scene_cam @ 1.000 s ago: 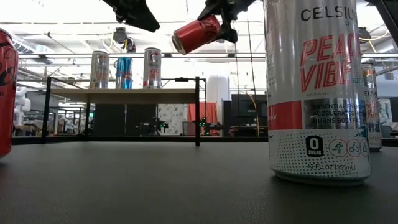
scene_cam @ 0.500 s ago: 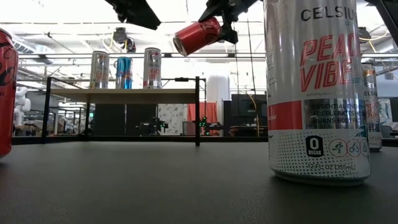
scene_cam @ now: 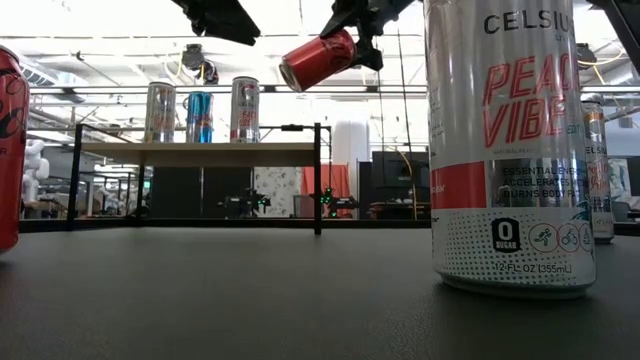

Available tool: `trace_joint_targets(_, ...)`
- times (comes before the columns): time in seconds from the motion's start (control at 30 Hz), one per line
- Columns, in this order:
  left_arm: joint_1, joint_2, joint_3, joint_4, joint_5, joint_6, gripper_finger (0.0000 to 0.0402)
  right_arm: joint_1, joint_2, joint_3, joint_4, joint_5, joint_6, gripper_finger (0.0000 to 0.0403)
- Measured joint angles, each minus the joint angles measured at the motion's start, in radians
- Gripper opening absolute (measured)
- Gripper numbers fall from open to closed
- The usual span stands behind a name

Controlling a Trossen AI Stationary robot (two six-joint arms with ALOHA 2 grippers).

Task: Place canned beverage on shelf
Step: Put the top red black soda can on the shelf

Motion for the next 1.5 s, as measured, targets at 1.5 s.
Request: trace_joint_targets(1.5,0.000,0.001,0.000,0.037,-0.060,-0.130,0.0374,0.000,0.000,0.000,-0.001,0.049,-0.009,0.0267)
